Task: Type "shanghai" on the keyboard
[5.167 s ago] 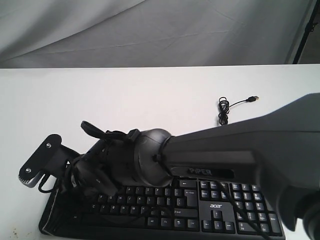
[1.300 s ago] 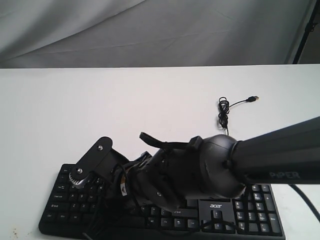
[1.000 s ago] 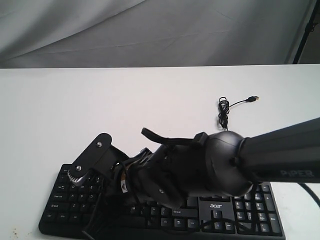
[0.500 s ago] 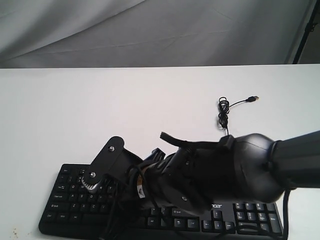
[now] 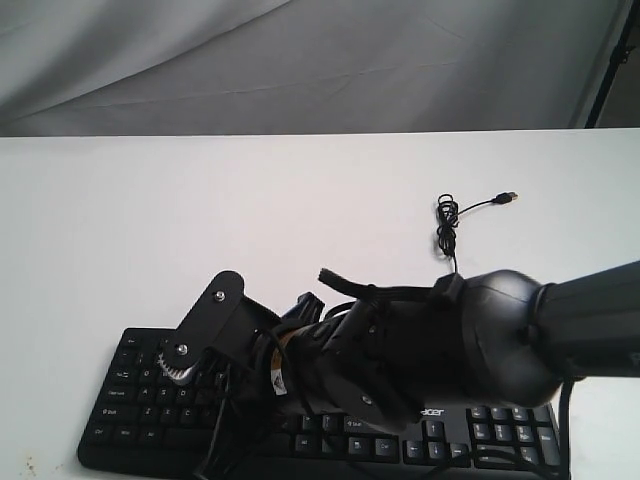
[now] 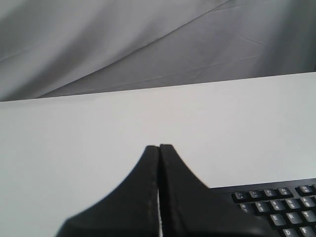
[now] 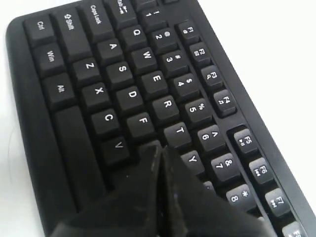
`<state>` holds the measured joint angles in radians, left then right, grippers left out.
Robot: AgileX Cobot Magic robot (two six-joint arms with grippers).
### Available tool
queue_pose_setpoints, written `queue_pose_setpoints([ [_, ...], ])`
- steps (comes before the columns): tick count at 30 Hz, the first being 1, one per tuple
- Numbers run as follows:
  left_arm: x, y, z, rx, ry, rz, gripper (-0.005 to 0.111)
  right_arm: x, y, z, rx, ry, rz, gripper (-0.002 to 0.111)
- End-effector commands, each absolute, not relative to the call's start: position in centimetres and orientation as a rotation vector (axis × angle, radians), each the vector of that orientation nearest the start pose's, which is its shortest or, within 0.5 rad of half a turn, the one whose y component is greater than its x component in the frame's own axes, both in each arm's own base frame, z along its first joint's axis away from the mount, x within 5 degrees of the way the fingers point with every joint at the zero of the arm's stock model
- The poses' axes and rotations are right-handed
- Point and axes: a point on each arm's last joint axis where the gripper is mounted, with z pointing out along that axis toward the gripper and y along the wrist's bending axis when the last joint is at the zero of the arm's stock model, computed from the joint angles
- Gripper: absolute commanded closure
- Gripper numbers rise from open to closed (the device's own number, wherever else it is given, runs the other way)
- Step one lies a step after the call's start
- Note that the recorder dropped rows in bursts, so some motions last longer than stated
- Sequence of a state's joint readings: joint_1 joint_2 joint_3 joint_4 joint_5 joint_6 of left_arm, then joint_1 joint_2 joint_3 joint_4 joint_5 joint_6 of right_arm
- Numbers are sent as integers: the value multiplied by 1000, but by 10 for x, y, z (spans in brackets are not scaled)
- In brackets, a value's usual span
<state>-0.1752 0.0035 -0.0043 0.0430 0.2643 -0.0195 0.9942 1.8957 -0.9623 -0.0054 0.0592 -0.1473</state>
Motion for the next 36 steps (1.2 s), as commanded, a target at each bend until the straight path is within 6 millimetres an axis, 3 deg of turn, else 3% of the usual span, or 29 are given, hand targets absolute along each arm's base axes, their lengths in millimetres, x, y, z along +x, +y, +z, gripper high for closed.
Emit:
queue_pose_setpoints([
  [1,54,-9,190,165,1738,-107,107,206,304,128,-1357,2107,340,108],
  [36,54,-9,190,165,1738,-107,107,206,303,111,-1356,2168,329,108],
])
